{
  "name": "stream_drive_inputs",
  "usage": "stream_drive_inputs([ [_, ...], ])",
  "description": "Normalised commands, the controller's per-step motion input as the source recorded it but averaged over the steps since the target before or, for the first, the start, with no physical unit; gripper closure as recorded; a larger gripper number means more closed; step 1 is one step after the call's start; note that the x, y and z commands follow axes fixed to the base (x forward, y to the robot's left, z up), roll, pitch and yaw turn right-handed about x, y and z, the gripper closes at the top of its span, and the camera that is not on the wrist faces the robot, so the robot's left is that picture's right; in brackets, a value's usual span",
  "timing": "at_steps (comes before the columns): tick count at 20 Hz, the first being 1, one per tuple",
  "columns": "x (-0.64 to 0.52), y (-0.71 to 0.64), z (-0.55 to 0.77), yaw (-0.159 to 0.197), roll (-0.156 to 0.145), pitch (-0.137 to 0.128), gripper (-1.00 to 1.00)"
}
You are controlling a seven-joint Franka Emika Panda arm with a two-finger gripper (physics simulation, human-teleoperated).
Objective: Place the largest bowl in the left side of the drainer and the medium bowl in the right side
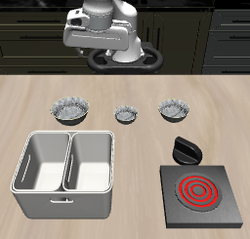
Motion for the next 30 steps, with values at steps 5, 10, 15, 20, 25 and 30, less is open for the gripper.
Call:
stream_drive_inputs([
  [5, 0.08, -0.25, -0.03, 0.003, 0.005, 0.002, -1.0],
  [10, 0.1, -0.24, -0.1, 0.011, 0.047, 0.043, -1.0],
  [15, 0.06, -0.14, 0.01, -0.022, 0.003, 0.0, -1.0],
  [20, 0.09, -0.1, -0.05, 0.002, 0.014, 0.008, -1.0],
  [25, 0.06, -0.06, -0.13, 0.0, 0.0, -0.004, -1.0],
  [30, -0.06, -0.03, -0.1, -0.01, -0.003, -0.007, -1.0],
])
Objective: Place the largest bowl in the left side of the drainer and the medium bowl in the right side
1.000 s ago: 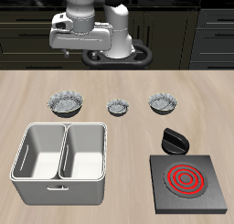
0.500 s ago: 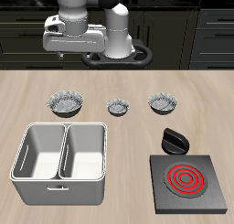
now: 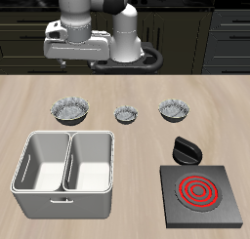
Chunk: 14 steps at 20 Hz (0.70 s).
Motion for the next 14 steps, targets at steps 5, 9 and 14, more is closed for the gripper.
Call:
stream_drive_inputs([
  [5, -0.04, -0.03, -0.25, -0.004, -0.006, 0.004, -1.0],
  [9, -0.06, -0.04, -0.32, -0.007, 0.001, 0.021, -1.0],
  [14, -0.09, -0.11, -0.36, -0.025, -0.006, 0.008, -1.0],
])
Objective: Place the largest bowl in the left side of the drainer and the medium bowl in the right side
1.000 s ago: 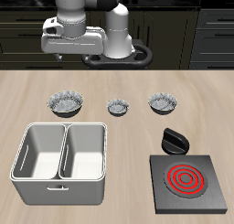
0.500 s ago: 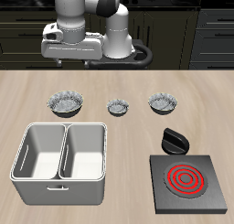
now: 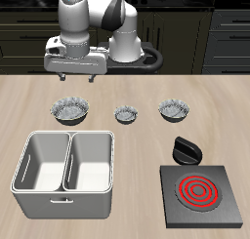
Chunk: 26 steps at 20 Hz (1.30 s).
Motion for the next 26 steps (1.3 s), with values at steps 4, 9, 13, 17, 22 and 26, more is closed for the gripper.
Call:
stream_drive_inputs([
  [4, -0.02, -0.1, -0.36, -0.012, -0.011, 0.013, -1.0],
  [9, 0.02, 0.01, -0.33, 0.011, -0.013, -0.005, -1.0],
  [13, 0.03, 0.11, -0.29, 0.005, 0.014, 0.018, -1.0],
  [17, 0.07, 0.1, -0.26, 0.008, 0.021, 0.033, -1.0],
  [22, 0.09, -0.02, -0.16, -0.005, 0.001, 0.021, -1.0],
  [26, 0.08, 0.0, -0.26, -0.007, -0.003, 0.05, -1.0],
])
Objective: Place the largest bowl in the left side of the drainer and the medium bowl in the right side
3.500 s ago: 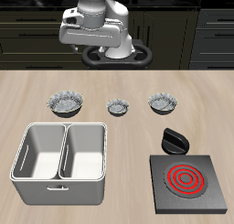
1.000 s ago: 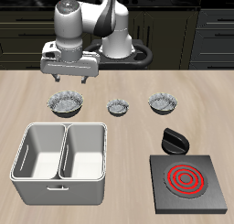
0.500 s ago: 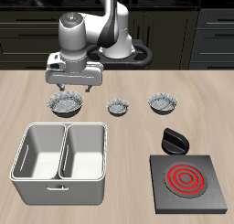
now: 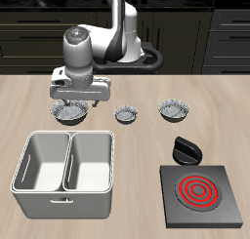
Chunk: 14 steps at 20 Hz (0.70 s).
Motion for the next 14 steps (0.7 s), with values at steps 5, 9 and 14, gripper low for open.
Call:
stream_drive_inputs([
  [5, 0.06, 0.09, -0.27, 0.004, 0.031, 0.053, -1.0],
  [9, 0.04, 0.07, -0.25, -0.001, 0.019, 0.037, 1.0],
  [14, 0.03, -0.02, 0.03, 0.004, -0.015, -0.004, 1.0],
])
